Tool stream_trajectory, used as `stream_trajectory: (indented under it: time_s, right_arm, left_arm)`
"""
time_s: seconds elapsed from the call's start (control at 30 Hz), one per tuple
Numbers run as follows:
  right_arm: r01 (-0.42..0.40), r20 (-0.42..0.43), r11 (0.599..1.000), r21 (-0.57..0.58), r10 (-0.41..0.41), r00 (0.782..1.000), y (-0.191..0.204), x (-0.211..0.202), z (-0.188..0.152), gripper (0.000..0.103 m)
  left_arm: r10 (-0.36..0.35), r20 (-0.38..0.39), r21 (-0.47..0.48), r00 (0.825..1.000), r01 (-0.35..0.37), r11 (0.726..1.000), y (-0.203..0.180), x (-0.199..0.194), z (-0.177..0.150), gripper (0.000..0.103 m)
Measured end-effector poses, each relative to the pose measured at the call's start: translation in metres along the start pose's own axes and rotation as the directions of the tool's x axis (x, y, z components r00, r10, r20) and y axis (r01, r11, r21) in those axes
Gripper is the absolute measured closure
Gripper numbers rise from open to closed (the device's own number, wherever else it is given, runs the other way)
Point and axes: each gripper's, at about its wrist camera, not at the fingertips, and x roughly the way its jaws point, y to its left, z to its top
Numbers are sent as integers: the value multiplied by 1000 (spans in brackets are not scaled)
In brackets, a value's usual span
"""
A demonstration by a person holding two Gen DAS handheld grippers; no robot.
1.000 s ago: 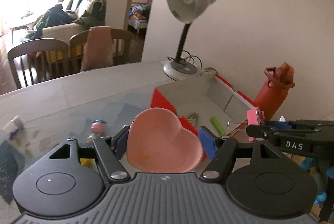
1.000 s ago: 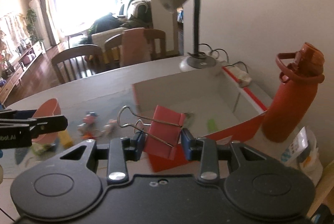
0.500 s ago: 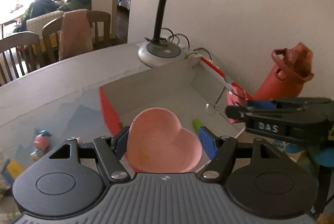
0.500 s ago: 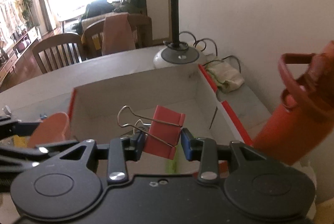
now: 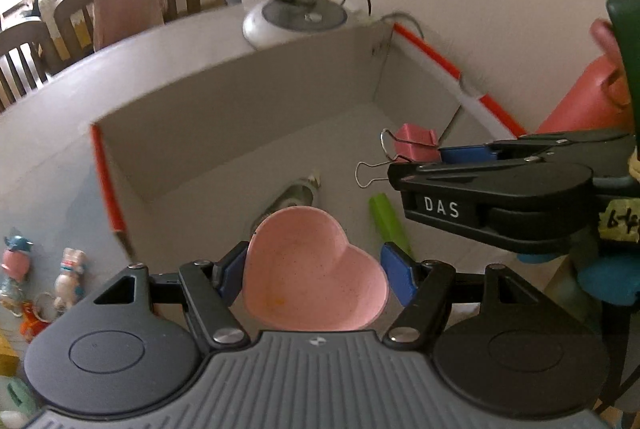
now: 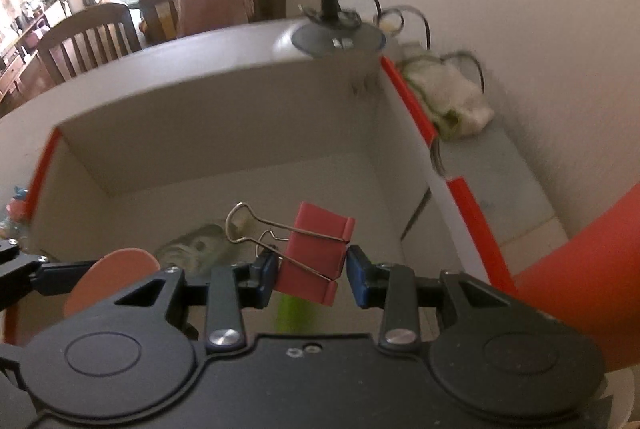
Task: Organize rigid objects
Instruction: 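Open the right tool to drop the binder clip while the left tool lowers the heart dish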
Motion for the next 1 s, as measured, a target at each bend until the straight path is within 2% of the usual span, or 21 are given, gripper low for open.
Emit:
stream_trajectory:
  time_s: [0.33,0.53,0.67,0.8,1.0]
  right_arm:
    - [10,-90,999,-30,-13,996,4,15,1,67]
    - [-7,-148,999,-38,1,989,6,20,2,67]
    - [-10,-173,999,-39,3,985,6,21,1,66]
    - [-16,-177,999,-35,9,984,6,20,1,62]
    - [-17,-159,1000,-21,13,987,6,12,0,55]
  left_arm:
    - [13,-139,-12,990,-14,1000,-4,41,10,32]
    - [4,-245,-60,970,-19,998,2,53,13,32]
    - [14,-288,-55,957,-31,998,1,58,13,32]
    - [24,-308,-48,951,-41,998,0,59,13,32]
    - [44,-293,-28,955,-55,998,0,56,13,32]
